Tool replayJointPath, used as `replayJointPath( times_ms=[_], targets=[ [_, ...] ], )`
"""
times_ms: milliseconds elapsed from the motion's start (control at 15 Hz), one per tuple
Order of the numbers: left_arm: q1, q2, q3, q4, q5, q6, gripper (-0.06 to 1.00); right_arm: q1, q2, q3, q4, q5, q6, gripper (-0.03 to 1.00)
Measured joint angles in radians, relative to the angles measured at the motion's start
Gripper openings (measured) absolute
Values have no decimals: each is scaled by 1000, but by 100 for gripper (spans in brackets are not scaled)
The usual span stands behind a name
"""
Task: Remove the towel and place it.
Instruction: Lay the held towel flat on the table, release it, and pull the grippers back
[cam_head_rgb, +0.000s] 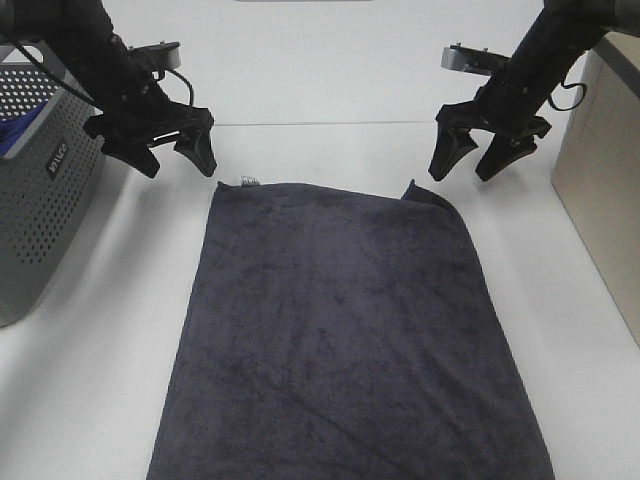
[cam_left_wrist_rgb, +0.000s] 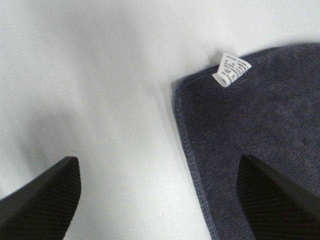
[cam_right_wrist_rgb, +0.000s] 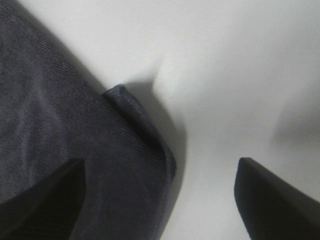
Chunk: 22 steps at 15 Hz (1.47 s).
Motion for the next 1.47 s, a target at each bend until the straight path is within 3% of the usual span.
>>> replayJointPath(
  times_ms=[200,800,1200,1467],
  targets=[
    [26,29,-1,-58,0,48,80,0,46,-2,41,-23,-23,79],
    [30,91,-10,-103,-3,91,80,-1,90,-16,110,-52,-52,79],
    [10,111,-11,-261,-2,127,80,5,93,-16,236,-54,-105,79],
    [-45,131,-22,-317,-11,133,80,31,93,-16,241,-57,-127,79]
  ],
)
